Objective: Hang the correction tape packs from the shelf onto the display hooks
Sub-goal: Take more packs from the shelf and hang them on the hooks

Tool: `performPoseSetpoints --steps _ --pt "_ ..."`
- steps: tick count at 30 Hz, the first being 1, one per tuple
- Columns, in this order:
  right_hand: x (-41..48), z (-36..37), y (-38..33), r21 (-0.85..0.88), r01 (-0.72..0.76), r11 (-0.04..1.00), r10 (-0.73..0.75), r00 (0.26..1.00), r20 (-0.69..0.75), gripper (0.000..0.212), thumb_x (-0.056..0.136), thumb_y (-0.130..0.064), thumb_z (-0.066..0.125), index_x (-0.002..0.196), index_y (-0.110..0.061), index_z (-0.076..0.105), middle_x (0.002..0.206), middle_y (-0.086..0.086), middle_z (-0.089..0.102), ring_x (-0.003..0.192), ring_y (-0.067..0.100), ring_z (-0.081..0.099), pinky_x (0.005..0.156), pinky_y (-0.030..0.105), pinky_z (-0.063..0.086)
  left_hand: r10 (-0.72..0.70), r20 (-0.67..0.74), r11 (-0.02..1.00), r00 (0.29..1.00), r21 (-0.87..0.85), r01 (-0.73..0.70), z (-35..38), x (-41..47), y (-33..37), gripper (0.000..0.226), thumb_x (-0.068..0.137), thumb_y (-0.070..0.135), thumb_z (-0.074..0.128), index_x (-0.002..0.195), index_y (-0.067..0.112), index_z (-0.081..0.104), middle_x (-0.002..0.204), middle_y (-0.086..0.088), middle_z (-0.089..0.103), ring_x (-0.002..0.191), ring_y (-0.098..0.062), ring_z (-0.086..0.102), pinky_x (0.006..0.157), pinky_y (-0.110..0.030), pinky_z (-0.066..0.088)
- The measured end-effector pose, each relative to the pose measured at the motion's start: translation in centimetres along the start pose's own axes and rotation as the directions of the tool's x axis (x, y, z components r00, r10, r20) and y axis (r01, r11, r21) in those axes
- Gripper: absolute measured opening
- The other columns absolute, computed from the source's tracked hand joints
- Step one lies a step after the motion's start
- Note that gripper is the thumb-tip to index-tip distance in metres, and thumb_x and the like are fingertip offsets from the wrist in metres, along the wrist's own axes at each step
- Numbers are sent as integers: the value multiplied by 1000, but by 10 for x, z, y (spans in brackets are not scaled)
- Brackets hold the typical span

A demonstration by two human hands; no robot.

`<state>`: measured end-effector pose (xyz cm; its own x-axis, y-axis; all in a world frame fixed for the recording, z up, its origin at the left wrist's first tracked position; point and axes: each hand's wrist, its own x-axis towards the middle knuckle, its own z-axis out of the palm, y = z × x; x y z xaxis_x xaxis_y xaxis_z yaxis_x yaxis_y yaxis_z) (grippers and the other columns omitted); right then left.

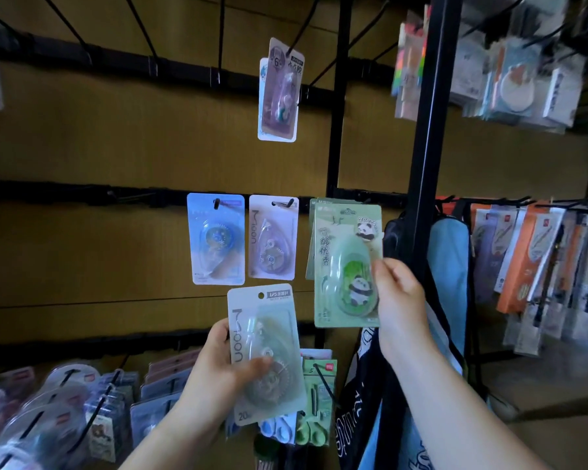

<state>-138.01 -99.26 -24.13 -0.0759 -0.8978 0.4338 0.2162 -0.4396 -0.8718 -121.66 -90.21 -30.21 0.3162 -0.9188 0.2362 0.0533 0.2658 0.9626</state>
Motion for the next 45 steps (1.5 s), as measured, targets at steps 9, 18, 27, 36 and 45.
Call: performPoseSetpoints --steps 9,18,27,36,45 --pt "28 -13 -14 -35 -48 998 46 998 -42 26 94 -20 46 70 -23 56 77 -3 61 69 13 59 59 27 48 -3 -14 1000 1000 21 3 4 -4 6 37 78 -5 63 99 25 53 97 -9 70 89 -30 68 81 -47 53" --pt "35 -6 -10 -54 -15 998 11 998 -68 27 94 -19 46 69 -23 55 78 0 61 76 18 59 71 33 49 4 -25 999 1000 45 -3 0 -2 7 36 78 -5 63 97 26 57 84 -3 75 83 -27 70 77 -45 55" --pt "39 -10 -4 -52 -69 996 64 995 -82 16 94 -19 46 84 -17 59 82 -1 62 78 18 59 63 29 48 13 -44 999 999 51 -11 -4 0 6 37 78 -5 63 100 24 56 96 -9 72 88 -30 68 80 -47 54" --pt "50 11 12 -188 -20 982 0 995 -101 17 94 -17 43 91 -10 58 75 -1 56 70 13 53 57 21 42 9 -20 1000 1000 3 -9 -10 4 0 38 79 -3 64 101 27 58 92 -6 74 88 -29 69 82 -49 54" --pt "70 33 24 -234 -57 971 19 987 -160 22 94 -13 41 97 -1 60 77 6 56 80 20 52 55 23 40 47 -7 999 999 -19 -47 -23 11 -4 47 60 14 68 99 39 60 95 -3 74 88 -25 70 80 -44 54"
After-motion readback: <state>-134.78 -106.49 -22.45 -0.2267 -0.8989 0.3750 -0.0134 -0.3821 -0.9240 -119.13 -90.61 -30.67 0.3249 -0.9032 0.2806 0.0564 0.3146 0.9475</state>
